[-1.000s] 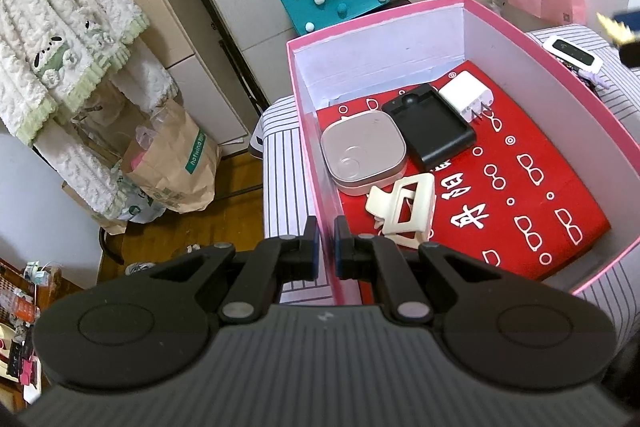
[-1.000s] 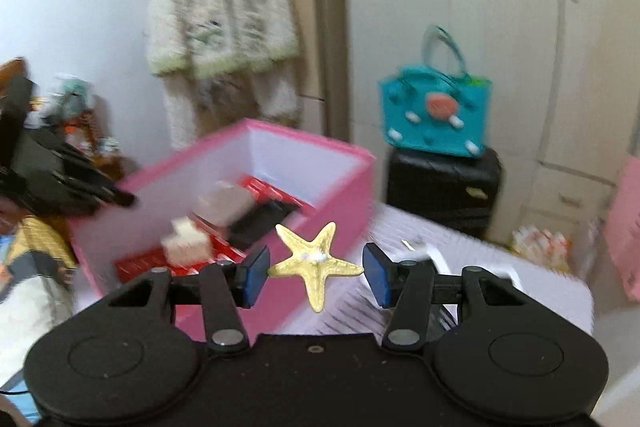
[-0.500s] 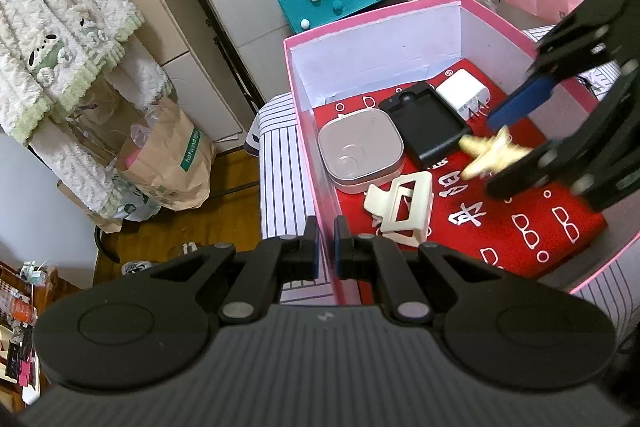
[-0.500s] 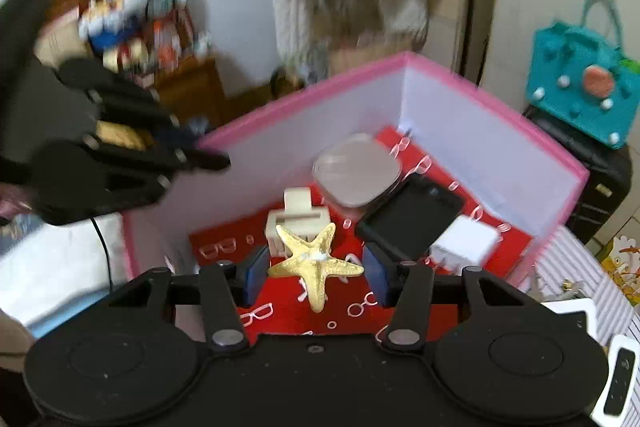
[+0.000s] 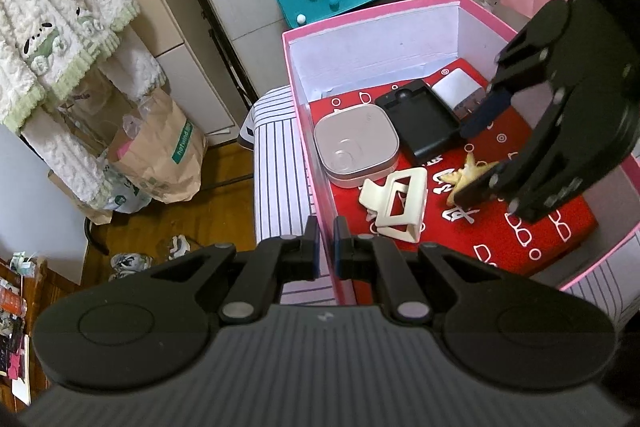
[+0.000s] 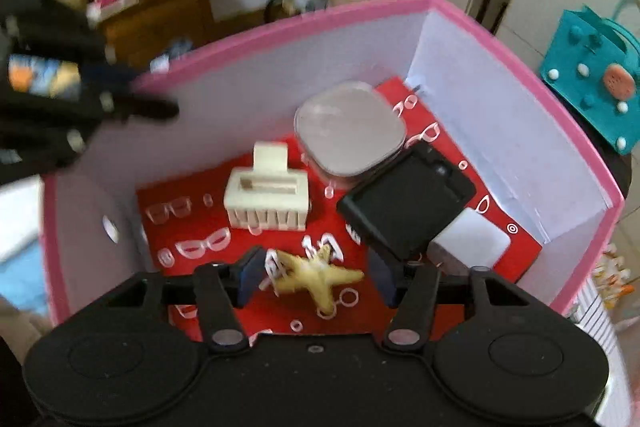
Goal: Organize rigid objects
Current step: 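Lower the yellow starfish beside the claw clip and open the right gripper, then grasp the white pocket wifi router with the right gripper, then carry the white router into the box and open the right gripper, then move the right gripper to the black battery and grasp it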
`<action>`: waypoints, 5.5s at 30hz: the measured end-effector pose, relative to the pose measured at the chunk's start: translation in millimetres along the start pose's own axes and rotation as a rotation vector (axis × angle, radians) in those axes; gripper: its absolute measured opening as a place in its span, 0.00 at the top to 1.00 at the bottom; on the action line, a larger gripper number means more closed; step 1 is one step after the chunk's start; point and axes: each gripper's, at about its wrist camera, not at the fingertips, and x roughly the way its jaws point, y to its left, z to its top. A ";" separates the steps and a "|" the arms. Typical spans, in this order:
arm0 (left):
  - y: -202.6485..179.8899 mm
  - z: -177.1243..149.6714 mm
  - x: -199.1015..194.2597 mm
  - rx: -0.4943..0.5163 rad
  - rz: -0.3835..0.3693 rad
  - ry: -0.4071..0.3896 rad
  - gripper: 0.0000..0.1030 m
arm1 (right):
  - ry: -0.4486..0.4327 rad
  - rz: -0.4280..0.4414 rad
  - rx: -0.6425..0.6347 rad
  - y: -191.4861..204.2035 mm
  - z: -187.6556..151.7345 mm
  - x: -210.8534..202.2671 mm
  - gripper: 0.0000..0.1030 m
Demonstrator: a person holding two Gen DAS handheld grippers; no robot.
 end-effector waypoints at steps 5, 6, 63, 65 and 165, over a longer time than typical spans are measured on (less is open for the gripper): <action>-1.0 -0.5 0.0 -0.006 0.007 -0.007 0.95 | -0.211 -0.018 0.043 -9.6 -26.5 -54.9 0.34; -1.2 -0.9 -0.1 -0.008 0.009 -0.008 0.95 | -0.239 -0.041 0.045 -11.0 -32.3 -63.7 0.34; 6.5 12.1 19.1 -0.146 0.020 0.087 0.94 | -0.081 -0.313 0.448 -203.6 -180.7 -46.3 0.35; 6.2 13.2 20.7 -0.146 0.022 0.090 0.94 | -0.099 -0.322 0.461 -206.4 -177.6 -42.7 0.33; 12.0 14.1 15.8 -0.112 -0.016 0.073 0.96 | -0.303 -0.179 0.209 -37.0 -133.3 -147.7 0.27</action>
